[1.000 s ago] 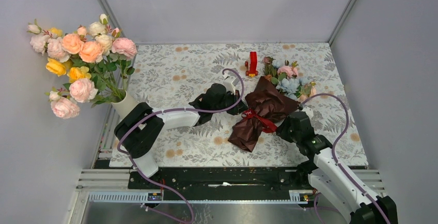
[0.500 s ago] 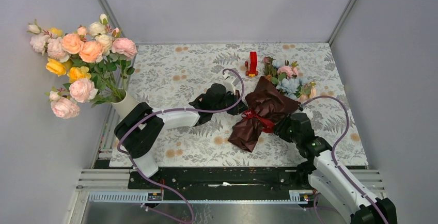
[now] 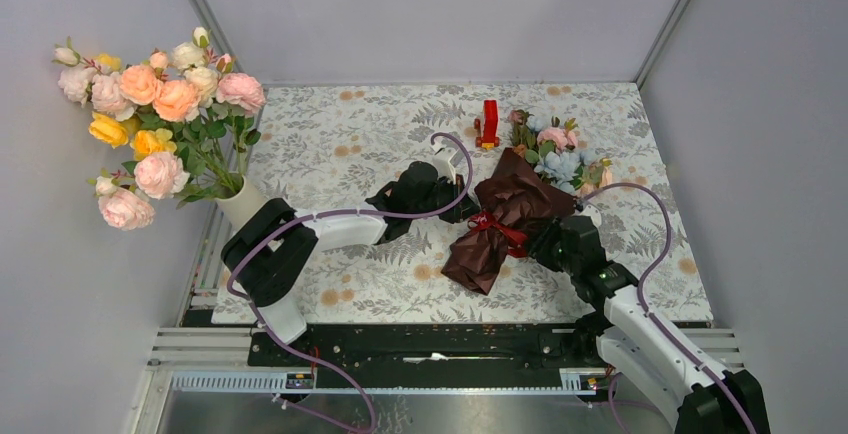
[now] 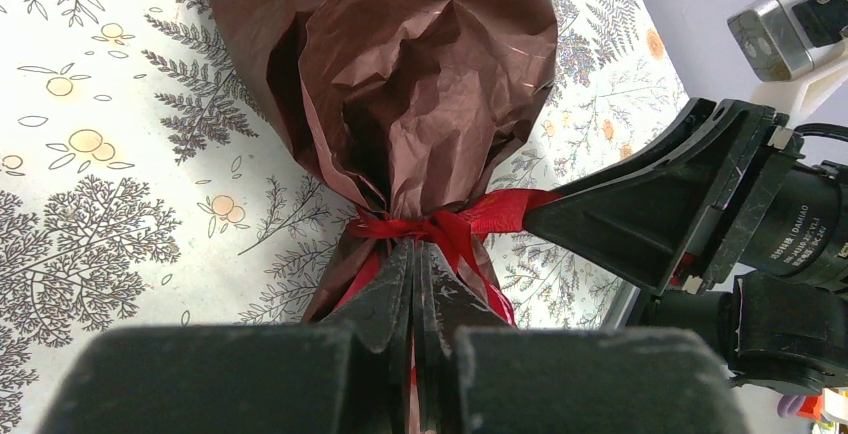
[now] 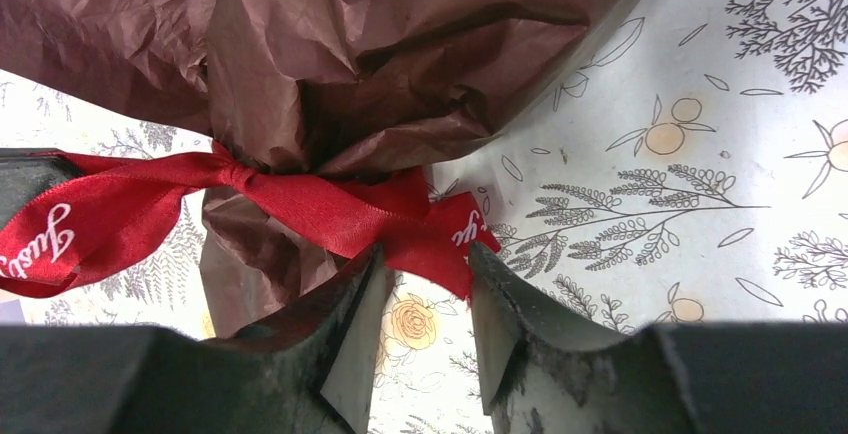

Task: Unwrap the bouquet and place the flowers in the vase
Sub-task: Untie the ribbon from the wrapping paper.

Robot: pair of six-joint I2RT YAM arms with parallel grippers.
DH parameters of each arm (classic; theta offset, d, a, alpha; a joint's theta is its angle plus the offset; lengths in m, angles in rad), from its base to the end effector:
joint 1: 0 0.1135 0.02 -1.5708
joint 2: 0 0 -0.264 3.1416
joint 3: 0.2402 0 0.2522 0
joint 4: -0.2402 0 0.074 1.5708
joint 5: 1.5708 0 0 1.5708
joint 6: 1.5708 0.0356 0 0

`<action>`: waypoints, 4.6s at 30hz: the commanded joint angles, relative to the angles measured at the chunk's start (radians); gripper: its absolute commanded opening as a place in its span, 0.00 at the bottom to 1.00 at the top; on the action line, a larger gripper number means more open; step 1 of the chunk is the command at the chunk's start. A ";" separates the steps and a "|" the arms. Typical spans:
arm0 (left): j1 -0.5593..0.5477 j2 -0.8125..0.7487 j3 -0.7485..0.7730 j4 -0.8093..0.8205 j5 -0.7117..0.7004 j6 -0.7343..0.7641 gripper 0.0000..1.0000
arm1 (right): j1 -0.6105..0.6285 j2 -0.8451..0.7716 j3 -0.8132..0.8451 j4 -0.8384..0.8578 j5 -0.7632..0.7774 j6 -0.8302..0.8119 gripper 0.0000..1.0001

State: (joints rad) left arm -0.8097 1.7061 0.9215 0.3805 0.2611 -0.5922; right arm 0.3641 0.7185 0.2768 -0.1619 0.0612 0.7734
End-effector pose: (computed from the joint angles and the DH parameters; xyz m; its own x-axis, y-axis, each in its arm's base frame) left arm 0.2492 -0.2750 0.2019 -0.7069 -0.0398 -0.7062 0.5649 0.5692 -0.5974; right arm 0.1489 0.0544 0.1746 -0.5949 0.5195 -0.6134 0.1499 0.8214 0.5503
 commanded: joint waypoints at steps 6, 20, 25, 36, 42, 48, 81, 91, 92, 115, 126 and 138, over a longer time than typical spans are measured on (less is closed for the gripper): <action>0.007 -0.026 -0.003 0.034 0.018 0.008 0.00 | -0.004 0.028 -0.001 0.101 -0.053 0.032 0.27; 0.045 -0.053 -0.040 0.020 -0.050 0.011 0.00 | -0.004 -0.073 -0.016 0.011 0.100 0.004 0.00; 0.067 -0.067 -0.065 0.032 -0.054 0.005 0.00 | -0.003 -0.137 -0.024 -0.037 0.162 -0.020 0.00; 0.088 -0.067 -0.066 0.032 -0.043 0.006 0.00 | -0.004 -0.136 -0.016 -0.051 0.178 -0.043 0.00; 0.106 -0.074 -0.079 0.031 -0.052 0.011 0.00 | -0.004 -0.125 -0.003 -0.083 0.215 -0.053 0.00; 0.142 -0.082 -0.088 0.026 -0.048 0.014 0.00 | -0.004 -0.094 0.051 -0.138 0.262 -0.093 0.00; 0.323 -0.147 -0.159 0.001 -0.039 0.040 0.00 | -0.017 -0.049 0.210 -0.240 0.406 -0.211 0.00; 0.345 -0.156 -0.167 0.001 -0.032 0.041 0.00 | -0.037 -0.056 0.222 -0.259 0.425 -0.229 0.00; 0.345 -0.156 -0.168 0.001 -0.031 0.040 0.00 | -0.041 -0.054 0.223 -0.258 0.423 -0.230 0.00; 0.385 -0.201 -0.181 -0.009 -0.039 0.037 0.00 | -0.240 -0.077 0.249 -0.267 0.342 -0.290 0.00; 0.412 -0.228 -0.175 -0.048 -0.067 0.034 0.00 | -0.332 -0.088 0.261 -0.279 0.292 -0.310 0.00; 0.435 -0.265 -0.144 -0.100 -0.104 0.048 0.00 | -0.407 -0.105 0.298 -0.332 0.295 -0.332 0.00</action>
State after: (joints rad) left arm -0.3809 1.4944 0.7422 0.2752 0.2005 -0.5720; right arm -0.0208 0.6243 0.5247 -0.4610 0.3389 0.4648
